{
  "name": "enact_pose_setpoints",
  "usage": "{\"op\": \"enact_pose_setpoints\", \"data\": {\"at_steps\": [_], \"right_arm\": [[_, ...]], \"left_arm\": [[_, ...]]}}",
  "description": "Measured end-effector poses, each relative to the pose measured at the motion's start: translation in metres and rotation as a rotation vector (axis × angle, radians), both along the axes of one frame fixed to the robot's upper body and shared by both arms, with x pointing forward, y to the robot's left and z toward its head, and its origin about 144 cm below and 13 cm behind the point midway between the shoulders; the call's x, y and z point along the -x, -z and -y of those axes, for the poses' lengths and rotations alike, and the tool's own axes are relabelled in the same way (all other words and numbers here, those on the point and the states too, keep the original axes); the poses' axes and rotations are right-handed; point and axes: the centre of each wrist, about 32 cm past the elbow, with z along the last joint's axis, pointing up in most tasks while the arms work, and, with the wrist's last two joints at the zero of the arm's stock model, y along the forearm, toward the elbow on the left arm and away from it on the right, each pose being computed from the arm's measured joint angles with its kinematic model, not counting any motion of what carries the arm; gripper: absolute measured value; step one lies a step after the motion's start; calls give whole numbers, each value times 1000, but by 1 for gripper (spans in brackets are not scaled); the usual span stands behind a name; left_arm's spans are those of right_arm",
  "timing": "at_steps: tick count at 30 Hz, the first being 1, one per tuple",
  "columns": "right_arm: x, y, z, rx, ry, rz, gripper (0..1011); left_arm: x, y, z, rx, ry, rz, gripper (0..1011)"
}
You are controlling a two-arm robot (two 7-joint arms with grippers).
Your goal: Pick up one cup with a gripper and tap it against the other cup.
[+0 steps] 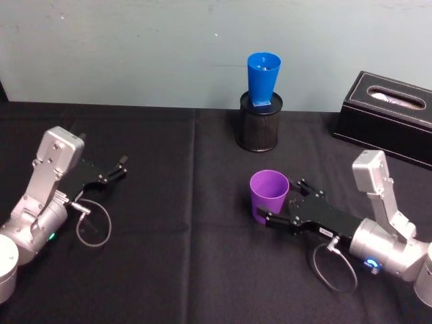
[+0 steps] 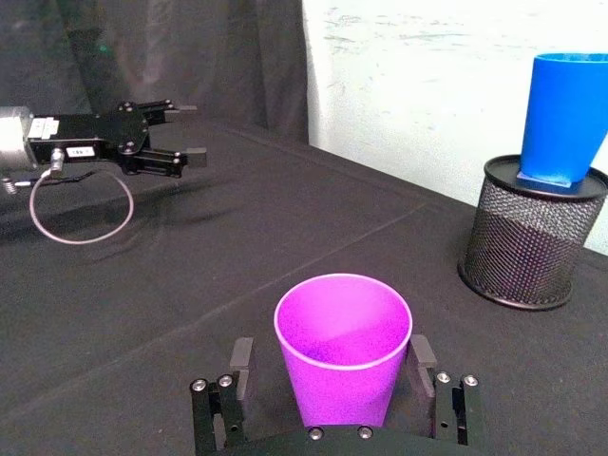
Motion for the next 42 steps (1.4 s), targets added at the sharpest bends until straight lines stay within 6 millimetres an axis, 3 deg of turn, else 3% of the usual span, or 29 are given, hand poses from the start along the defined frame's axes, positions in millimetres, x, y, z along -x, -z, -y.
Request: {"op": "enact_pose_setpoints", "data": {"at_steps": [19, 42], "right_arm": [[-19, 3, -12, -16, 9, 28, 1003], [-21, 12, -16, -52, 22, 23, 1003]], "left_arm": [[0, 0, 0, 0, 0, 0, 1005], [0, 0, 0, 0, 0, 0, 1005]]}}
